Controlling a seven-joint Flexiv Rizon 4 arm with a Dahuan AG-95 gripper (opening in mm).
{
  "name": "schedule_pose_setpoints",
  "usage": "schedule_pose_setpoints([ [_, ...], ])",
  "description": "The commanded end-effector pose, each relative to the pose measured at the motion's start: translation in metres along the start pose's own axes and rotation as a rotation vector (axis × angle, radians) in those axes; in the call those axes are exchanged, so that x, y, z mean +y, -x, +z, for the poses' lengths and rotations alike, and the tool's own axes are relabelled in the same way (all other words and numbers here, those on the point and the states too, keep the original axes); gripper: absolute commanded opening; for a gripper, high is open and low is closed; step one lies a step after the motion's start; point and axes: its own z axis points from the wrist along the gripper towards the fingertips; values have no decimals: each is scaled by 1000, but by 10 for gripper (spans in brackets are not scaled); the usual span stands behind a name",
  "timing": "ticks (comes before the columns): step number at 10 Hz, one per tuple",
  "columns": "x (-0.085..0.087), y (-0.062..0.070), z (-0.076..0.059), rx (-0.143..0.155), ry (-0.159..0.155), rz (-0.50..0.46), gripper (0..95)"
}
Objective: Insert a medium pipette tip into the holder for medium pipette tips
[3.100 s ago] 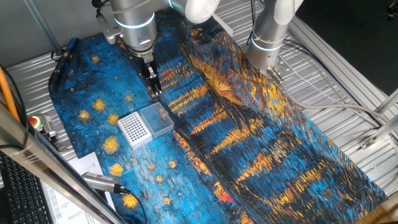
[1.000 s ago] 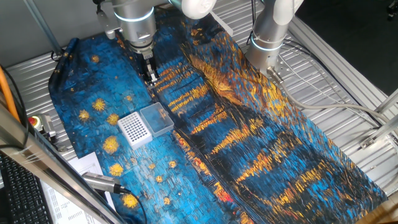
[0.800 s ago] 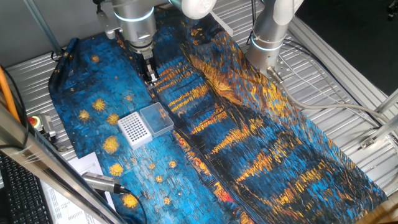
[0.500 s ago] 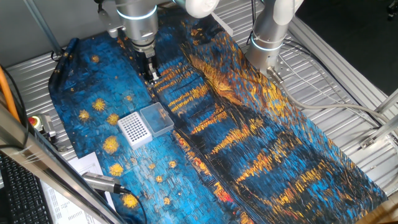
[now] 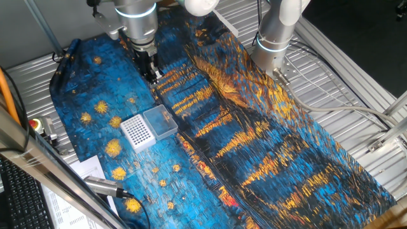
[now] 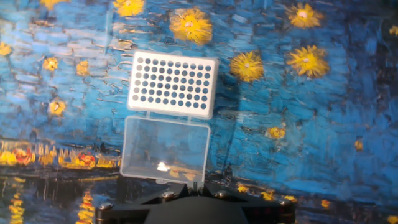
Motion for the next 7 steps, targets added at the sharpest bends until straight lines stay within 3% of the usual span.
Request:
schedule_pose_setpoints([
  [1,0,-1,-1,-8,-2,71,0],
  [2,0,0,-1,0,-1,49,0],
  [4,0,0,-1,68,8,126,0],
  [7,3,2,2,79,0,73,0],
])
